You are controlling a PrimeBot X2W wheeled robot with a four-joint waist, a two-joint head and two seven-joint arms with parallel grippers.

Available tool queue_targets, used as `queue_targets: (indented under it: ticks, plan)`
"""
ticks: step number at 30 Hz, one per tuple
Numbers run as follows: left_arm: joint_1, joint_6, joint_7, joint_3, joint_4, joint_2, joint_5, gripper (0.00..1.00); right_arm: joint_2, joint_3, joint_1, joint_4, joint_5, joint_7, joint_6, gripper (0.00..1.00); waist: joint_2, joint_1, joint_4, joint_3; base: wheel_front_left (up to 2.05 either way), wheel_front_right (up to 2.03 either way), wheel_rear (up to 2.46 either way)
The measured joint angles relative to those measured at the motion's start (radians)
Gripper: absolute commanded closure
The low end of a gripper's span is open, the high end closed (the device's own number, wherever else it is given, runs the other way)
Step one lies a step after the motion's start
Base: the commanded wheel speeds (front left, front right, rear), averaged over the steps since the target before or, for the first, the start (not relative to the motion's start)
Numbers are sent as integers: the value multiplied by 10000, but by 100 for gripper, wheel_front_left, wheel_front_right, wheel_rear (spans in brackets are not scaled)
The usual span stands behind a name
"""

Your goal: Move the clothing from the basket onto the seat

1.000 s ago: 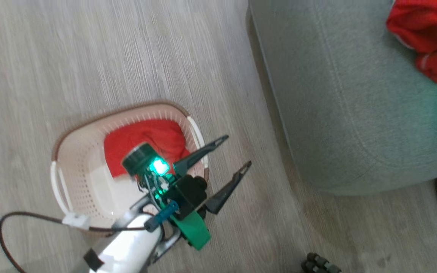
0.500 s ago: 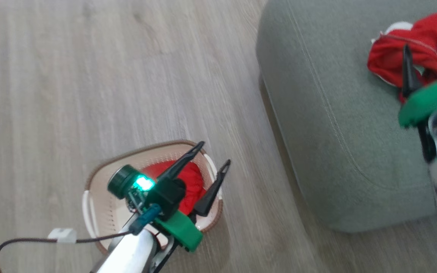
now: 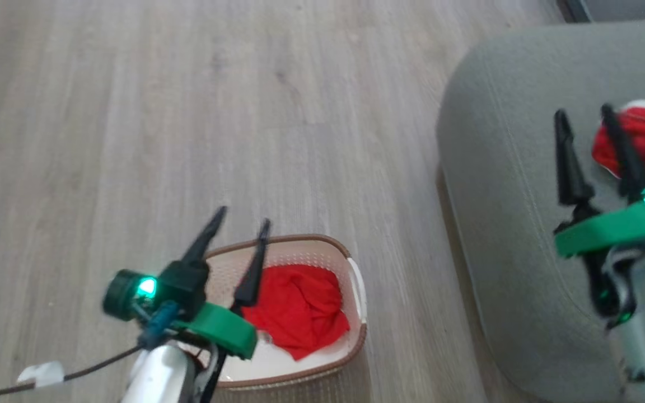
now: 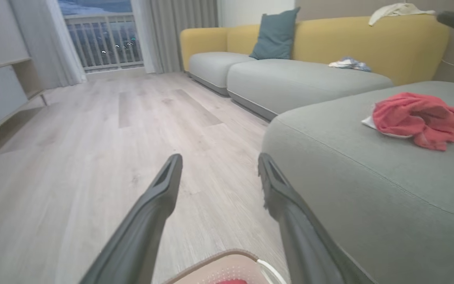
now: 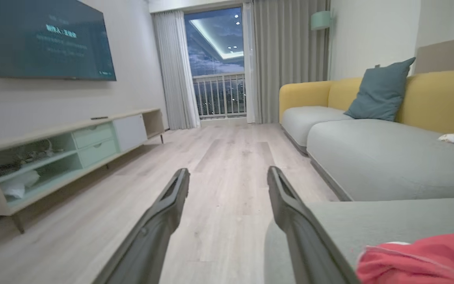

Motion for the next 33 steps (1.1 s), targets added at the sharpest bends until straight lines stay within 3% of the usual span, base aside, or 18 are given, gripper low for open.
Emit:
queue_targets:
  ticks: [8, 16, 20, 33]
  plan:
    - [333, 380, 0, 788, -17, -63, -96, 0, 991, 33, 1603, -1103, 98, -2, -2, 0, 0, 0, 711, -457, 0, 0, 0]
    - [694, 663, 0, 1037, 261, -75, -573, 0, 1772, 134, 2597, -968, -274, -25, -2, 0, 0, 0, 1006, -620, 0, 0, 0]
    - [830, 809, 0, 1296, 334, -82, -1034, 0, 1858, 380, 2841, -811, -545, -23, -2, 0, 0, 0, 982, -639, 0, 0, 0]
    - [979, 784, 0, 1269, 416, -94, -869, 0, 2048, 393, 2979, -740, -836, -25, -2, 0, 0, 1, 889, -576, 0, 0, 0]
